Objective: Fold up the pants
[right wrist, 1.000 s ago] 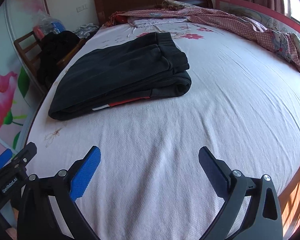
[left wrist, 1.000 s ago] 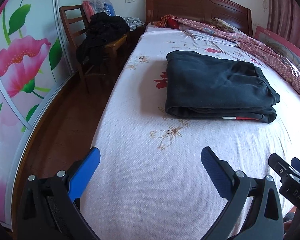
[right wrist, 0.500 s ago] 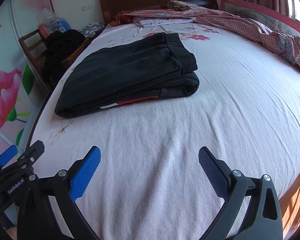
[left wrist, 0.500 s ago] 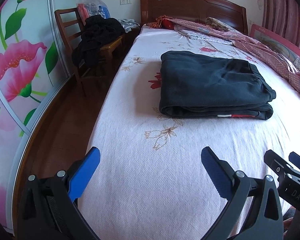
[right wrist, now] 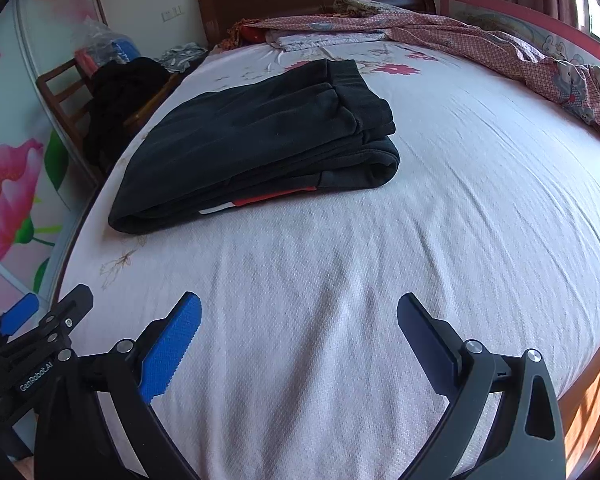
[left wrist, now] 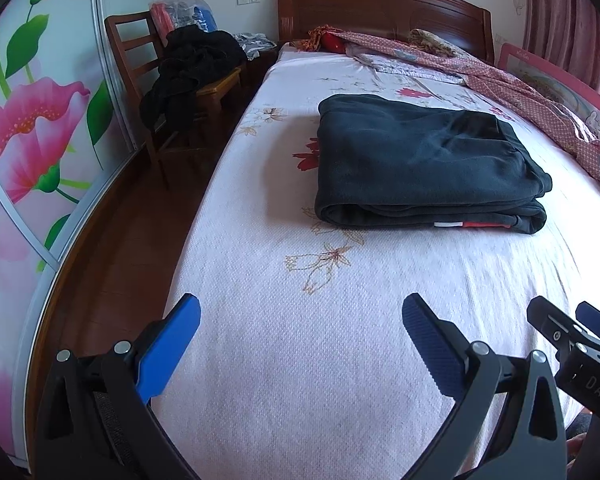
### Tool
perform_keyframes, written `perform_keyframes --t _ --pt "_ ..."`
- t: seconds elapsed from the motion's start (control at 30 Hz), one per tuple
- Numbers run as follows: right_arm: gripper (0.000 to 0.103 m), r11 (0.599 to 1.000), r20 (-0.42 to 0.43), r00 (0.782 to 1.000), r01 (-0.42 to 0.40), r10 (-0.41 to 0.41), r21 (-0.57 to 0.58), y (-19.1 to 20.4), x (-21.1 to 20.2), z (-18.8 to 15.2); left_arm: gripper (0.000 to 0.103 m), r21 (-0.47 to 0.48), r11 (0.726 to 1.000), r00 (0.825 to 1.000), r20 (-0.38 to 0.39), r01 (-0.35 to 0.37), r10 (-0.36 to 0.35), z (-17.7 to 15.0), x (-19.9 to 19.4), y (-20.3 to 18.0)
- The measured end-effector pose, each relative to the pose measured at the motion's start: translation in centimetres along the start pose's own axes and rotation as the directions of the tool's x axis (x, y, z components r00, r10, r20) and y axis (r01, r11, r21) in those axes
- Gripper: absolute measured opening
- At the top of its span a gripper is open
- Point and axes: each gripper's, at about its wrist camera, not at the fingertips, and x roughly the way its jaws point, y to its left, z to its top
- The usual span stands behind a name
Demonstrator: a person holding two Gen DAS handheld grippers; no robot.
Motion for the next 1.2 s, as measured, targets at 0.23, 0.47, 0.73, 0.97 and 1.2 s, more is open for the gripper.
perform_keyframes --t 0.23,0.47,0.73,0.97,1.2 --pt "0.098 1.000 0.000 1.000 -0.001 0.001 0.001 0.04 0.02 -0.07 0.101 -0.002 1.000 1.000 -0.002 0.003 -0.003 0.01 0.02 0.06" --pt "0.098 1.000 -0.001 1.000 -0.004 0.004 -0.001 0.19 0.07 -0.15 0.101 -0.002 1.000 1.000 -0.004 0.005 -0.005 0.05 0.06 0.11" --pt "0.098 1.000 -0.002 1.000 -0.006 0.006 0.002 0.17 0.00 -0.16 0.101 -0.001 1.000 1.000 -0.007 0.008 -0.008 0.00 0.03 -0.06" --pt "0.098 1.000 -0.002 1.000 -0.008 0.008 0.000 0.17 -0.02 -0.13 0.101 -0.003 1.000 1.000 -0.011 0.008 -0.008 0.07 0.26 0.00" --pt "0.098 1.000 -0.004 1.000 -0.008 0.008 -0.001 0.14 0.06 -0.07 0.101 -0.004 1.000 1.000 -0.012 0.011 -0.011 0.15 0.39 0.06"
